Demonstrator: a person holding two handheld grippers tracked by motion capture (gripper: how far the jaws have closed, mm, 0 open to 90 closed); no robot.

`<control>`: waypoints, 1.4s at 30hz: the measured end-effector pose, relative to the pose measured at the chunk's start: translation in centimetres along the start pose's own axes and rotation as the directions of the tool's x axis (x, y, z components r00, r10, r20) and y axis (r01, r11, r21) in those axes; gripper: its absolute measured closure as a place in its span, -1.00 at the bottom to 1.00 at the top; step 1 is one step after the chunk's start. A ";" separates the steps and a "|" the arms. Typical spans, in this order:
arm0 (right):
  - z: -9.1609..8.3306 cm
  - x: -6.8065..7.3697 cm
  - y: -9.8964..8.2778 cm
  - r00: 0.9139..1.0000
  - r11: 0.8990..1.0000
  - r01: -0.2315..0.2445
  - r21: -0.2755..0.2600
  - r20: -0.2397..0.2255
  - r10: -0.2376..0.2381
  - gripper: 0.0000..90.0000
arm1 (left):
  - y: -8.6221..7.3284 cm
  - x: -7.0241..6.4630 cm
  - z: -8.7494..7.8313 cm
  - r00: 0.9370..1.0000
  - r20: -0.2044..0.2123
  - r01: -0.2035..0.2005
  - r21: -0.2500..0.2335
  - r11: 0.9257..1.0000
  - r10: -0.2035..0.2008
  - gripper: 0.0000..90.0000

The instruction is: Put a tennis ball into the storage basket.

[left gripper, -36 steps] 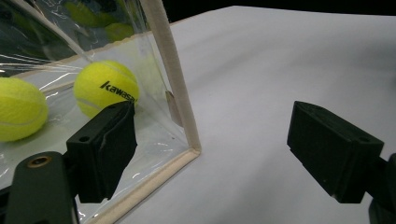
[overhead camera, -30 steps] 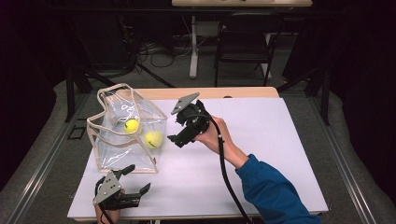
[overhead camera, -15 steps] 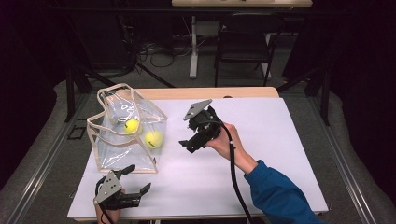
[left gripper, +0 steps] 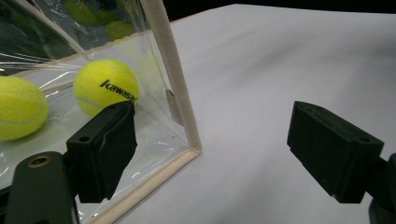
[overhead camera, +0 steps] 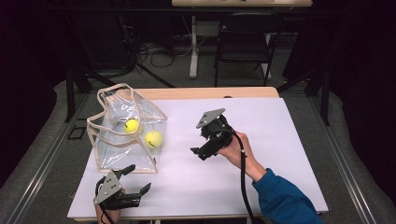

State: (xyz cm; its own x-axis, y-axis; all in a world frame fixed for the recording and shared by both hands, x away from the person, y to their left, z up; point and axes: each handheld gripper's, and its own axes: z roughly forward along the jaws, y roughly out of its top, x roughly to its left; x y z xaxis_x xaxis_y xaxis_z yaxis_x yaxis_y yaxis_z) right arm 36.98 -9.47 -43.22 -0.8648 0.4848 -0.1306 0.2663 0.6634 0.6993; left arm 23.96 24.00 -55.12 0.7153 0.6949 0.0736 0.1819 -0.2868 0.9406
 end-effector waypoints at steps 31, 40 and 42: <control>0.2 0.4 -9.3 0.995 0.995 -0.098 0.013 -0.017 0.098 -1.00 | -0.1 0.0 0.1 1.000 -0.004 -0.004 0.010 1.000 0.004 -0.64; -0.3 0.8 -11.1 0.995 0.995 -0.103 -0.001 0.002 0.103 -1.00 | 0.0 0.0 0.1 1.000 -0.007 -0.008 0.012 1.000 0.008 -0.64; -0.4 0.9 -11.4 0.994 0.994 -0.108 -0.006 0.007 0.108 -1.00 | 0.0 -0.1 0.1 1.000 -0.010 -0.008 0.013 1.000 0.008 -0.64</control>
State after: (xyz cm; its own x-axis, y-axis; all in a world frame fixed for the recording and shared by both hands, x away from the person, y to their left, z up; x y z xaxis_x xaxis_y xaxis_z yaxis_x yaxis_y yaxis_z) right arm 32.98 -16.85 -51.03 -0.8279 0.5578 -0.0592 0.3558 0.6039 0.7133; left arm 23.96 23.93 -55.16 0.7103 0.6987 0.0847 0.1845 -0.3010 0.9356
